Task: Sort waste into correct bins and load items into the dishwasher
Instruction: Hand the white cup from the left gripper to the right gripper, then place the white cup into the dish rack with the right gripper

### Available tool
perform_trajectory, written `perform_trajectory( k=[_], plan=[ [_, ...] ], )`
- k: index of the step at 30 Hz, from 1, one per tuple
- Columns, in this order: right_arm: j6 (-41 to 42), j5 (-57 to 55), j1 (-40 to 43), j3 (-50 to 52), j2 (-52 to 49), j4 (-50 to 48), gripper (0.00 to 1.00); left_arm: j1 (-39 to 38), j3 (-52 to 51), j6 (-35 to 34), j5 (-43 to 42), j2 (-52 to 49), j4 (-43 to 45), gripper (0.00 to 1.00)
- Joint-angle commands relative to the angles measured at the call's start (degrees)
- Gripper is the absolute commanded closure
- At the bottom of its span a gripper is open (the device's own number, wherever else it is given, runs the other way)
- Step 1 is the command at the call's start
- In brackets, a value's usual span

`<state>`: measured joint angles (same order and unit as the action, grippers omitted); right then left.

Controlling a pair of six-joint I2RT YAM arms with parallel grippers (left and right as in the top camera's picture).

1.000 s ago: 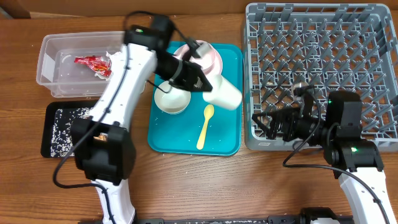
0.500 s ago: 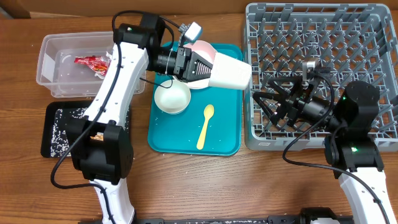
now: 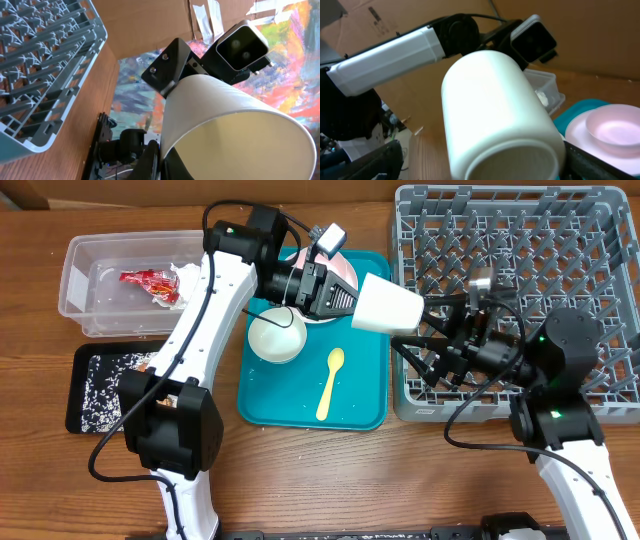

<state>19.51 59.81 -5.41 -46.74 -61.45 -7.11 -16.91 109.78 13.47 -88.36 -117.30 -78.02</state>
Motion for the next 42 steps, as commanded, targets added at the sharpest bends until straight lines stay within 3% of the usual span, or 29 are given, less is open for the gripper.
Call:
perform_trajectory(
  k=[1, 10, 17, 18, 22, 29, 34, 42],
  plan=[
    [0.5, 0.8, -1.5, -1.2, -1.4, -1.7, 0.07, -0.8, 1.0, -0.7, -1.0, 0.2, 0.0, 0.96],
    [0.8, 0.8, -1.7, -1.2, -2.0, -5.7, 0.19, -0.9, 1.0, -0.7, 4.2, 0.2, -1.5, 0.96],
    [2.0, 1.3, -1.7, -1.2, -2.0, -6.1, 0.44, -0.9, 1.0, -0.6, 4.4, 0.2, -1.4, 0.94],
    [2.0, 1.4, -1.7, -1.2, -2.0, -6.2, 0.45, -0.9, 1.0, -0.7, 4.5, 0.2, -1.4, 0.8],
    [2.3, 1.4, -1.7, -1.2, -2.0, -6.2, 0.48, -0.9, 1.0, -0.6, 5.2, 0.2, -1.1, 0.63],
    [5.8, 0.7, 1.0, -1.4, -1.9, -6.5, 0.48, -0.9, 1.0, -0.6, 11.5, 0.2, 0.8, 0.52],
    [10.2, 0.7, 8.5, -1.8, -1.2, -4.4, 0.46, -0.9, 1.0, -0.9, 22.3, 0.2, 6.2, 0.48],
    [6.0, -5.0, 15.2, -1.9, -0.7, 11.1, 0.45, -0.9, 1.0, -2.9, 36.2, 0.2, 12.2, 0.4]
  ],
)
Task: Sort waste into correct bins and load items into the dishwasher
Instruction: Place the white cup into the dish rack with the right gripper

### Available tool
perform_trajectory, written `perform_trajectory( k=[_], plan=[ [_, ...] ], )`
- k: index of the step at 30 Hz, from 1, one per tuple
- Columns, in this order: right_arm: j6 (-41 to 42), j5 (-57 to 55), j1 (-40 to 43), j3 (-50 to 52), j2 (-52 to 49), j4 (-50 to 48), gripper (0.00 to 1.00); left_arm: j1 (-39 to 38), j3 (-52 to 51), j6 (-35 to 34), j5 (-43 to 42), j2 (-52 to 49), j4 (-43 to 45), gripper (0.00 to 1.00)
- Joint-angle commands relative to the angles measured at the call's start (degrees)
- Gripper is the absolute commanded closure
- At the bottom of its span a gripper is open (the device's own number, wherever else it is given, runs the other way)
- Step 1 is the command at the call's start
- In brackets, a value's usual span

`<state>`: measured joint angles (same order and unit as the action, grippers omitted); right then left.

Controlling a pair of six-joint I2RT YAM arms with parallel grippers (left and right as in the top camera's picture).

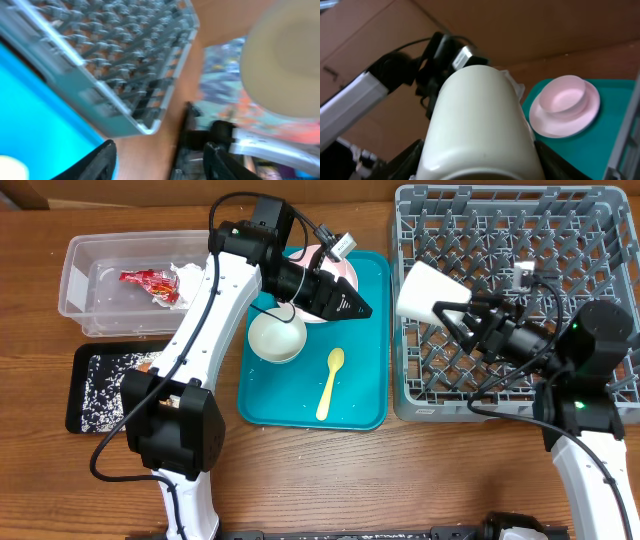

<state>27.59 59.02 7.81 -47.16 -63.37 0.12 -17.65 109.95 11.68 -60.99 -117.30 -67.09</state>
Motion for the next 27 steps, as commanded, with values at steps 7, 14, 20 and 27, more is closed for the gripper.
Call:
perform_trajectory(
  k=[7, 14, 20, 27],
  plan=[
    [-9.1, -25.8, 0.6, -12.6, 2.9, 34.6, 0.45, -0.2, 0.8, -3.6, 25.0, 0.2, 4.0, 0.38],
    [-9.7, -52.5, -6.4, -27.1, 2.8, 58.3, 0.45, -0.1, 0.8, -3.7, 41.2, 0.2, 3.9, 0.32],
    [-7.6, -58.9, -10.3, -27.3, -0.8, 64.3, 0.46, 0.0, 0.8, -4.9, 47.9, 0.2, 2.7, 0.32],
    [-6.6, -59.4, -11.5, -27.3, -12.8, 70.5, 0.43, 0.0, 0.8, -6.2, 53.1, 0.2, 1.7, 0.32]
  ],
)
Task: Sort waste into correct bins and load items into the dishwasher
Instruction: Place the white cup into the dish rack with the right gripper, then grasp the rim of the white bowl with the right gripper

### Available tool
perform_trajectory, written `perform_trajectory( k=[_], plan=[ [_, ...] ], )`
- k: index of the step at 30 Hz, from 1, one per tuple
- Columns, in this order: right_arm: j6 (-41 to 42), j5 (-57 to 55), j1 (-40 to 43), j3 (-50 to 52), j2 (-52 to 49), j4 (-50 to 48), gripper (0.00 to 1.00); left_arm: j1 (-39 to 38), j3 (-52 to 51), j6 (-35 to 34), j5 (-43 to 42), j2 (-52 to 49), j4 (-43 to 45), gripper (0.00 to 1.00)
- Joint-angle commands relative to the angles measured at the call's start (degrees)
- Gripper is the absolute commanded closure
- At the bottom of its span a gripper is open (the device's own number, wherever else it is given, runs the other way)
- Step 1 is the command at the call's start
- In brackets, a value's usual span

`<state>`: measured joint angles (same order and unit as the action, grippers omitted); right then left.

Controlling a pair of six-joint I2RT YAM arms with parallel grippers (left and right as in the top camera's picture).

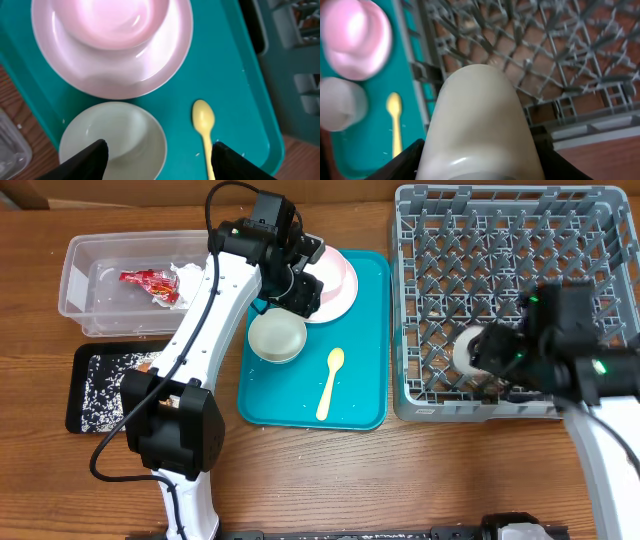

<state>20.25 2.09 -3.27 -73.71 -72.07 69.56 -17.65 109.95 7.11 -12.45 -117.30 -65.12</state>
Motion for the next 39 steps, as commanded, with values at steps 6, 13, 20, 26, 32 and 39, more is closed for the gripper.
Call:
perform_trajectory(
  k=[6, 13, 20, 26, 32, 39],
  plan=[
    [0.8, -2.5, -0.4, -0.8, -14.3, 2.7, 0.42, 0.0, 0.8, -1.6, 4.8, 0.2, -0.4, 0.31],
    [0.7, -2.0, -0.5, -0.9, -19.1, 0.6, 0.23, 0.0, 0.8, -1.7, 4.8, 0.2, -0.8, 0.3],
    [-1.0, 0.6, -0.5, -5.7, -19.0, 3.7, 0.12, 0.0, 0.8, -4.2, 4.7, 0.2, -0.7, 0.3],
    [-1.0, 1.3, -3.3, -13.9, -18.9, 7.1, 0.14, 0.5, 1.0, -7.3, -1.1, 0.2, -0.6, 0.29],
    [-0.5, 7.7, -10.0, -17.1, -18.9, 0.7, 0.16, 3.9, 3.1, -14.2, -2.7, 0.2, -0.9, 0.29],
    [4.3, 9.2, -20.3, -16.9, -21.9, -13.5, 0.2, 9.8, 14.6, -15.5, -2.5, 0.2, -6.7, 0.24]
  ],
)
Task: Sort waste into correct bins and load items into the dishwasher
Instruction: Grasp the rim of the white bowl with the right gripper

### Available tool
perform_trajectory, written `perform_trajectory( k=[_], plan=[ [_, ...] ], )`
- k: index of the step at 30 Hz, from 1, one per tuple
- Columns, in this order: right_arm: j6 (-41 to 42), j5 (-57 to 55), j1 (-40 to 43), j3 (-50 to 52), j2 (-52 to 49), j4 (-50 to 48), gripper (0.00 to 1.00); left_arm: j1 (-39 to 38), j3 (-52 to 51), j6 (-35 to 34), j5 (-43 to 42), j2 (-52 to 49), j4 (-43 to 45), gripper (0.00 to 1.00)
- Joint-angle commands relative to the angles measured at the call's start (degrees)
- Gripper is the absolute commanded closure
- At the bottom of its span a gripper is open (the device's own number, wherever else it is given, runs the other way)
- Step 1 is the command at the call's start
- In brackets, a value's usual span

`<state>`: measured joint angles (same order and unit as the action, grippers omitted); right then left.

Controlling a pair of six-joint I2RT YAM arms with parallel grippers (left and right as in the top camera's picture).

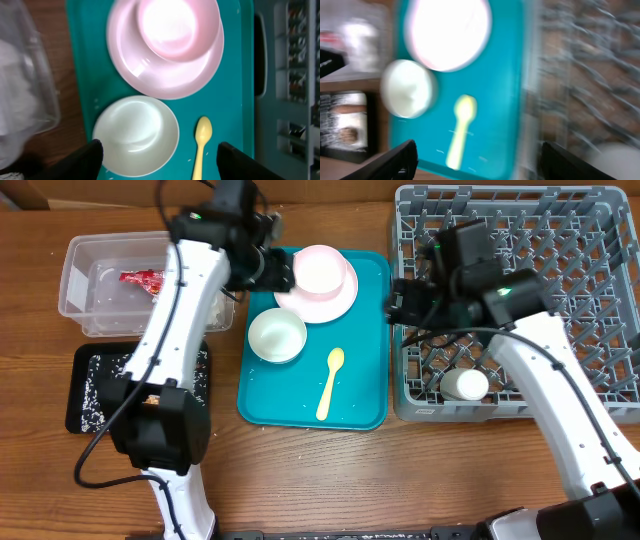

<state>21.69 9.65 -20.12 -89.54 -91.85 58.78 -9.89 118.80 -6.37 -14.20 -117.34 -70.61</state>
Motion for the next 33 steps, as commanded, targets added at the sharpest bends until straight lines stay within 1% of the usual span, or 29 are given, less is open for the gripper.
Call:
perform_trajectory(
  k=[1, 5, 6, 9, 10, 11, 14, 16, 21, 25, 30, 31, 32, 33],
  plan=[
    [3.9, 1.6, -4.8, -1.1, -3.2, -4.7, 0.21, 2.9, 7.4, -2.0, -0.6, 0.2, -1.8, 0.23],
    [6.7, 1.6, -9.1, -1.1, -8.4, -10.8, 0.23, 6.1, 11.4, -2.0, -0.6, 0.2, -2.5, 0.19],
    [7.3, 1.6, -10.7, -1.1, -11.0, -13.1, 0.24, 7.3, 11.6, -2.0, -0.5, 0.2, -2.5, 0.16],
    [8.5, 1.6, -13.4, -1.1, -15.4, -16.0, 0.28, 8.9, 11.5, -2.0, -0.4, 0.2, -3.2, 0.15],
    [9.1, 1.6, -14.4, -1.1, -17.3, -17.0, 0.31, 9.4, 11.5, -2.0, -0.4, 0.2, -4.0, 0.0],
    [9.8, 1.4, -15.0, -1.1, -18.4, -17.6, 0.33, 9.6, 11.5, -2.0, -0.3, 0.2, -4.5, 0.0],
    [12.8, 0.5, -16.0, -1.1, -22.6, -18.7, 0.45, 10.0, 11.5, -2.0, -0.2, 0.2, -4.6, 0.0],
    [13.2, 1.6, -16.0, -1.1, -24.6, -19.4, 0.48, 10.0, 11.5, -2.0, -0.2, 0.2, -4.6, 0.0],
    [13.3, 2.9, -16.0, -1.1, -28.0, -20.4, 0.53, 9.9, 11.5, -2.0, -0.2, 0.2, -4.6, 0.0],
    [13.3, 2.8, -16.0, -1.0, -28.4, -20.8, 0.61, 9.9, 11.5, -2.0, -0.2, 0.2, -4.6, 0.0],
    [13.3, 1.8, -16.0, -0.4, -28.8, -21.9, 0.64, 9.9, 11.5, -2.0, -0.2, 0.2, -4.6, 0.0],
    [13.3, 1.8, -16.0, -0.4, -28.8, -21.9, 0.66, 9.9, 11.5, -2.0, -0.2, 0.2, -4.6, 0.0],
    [13.3, 1.8, -16.0, -0.4, -28.8, -21.9, 0.72, 9.9, 11.5, -2.0, -0.2, 0.2, -4.6, 0.0],
    [13.3, 1.8, -16.0, -0.4, -28.8, -21.9, 0.74, 9.9, 11.5, -2.0, -0.2, 0.2, -4.6, 0.0]
  ],
)
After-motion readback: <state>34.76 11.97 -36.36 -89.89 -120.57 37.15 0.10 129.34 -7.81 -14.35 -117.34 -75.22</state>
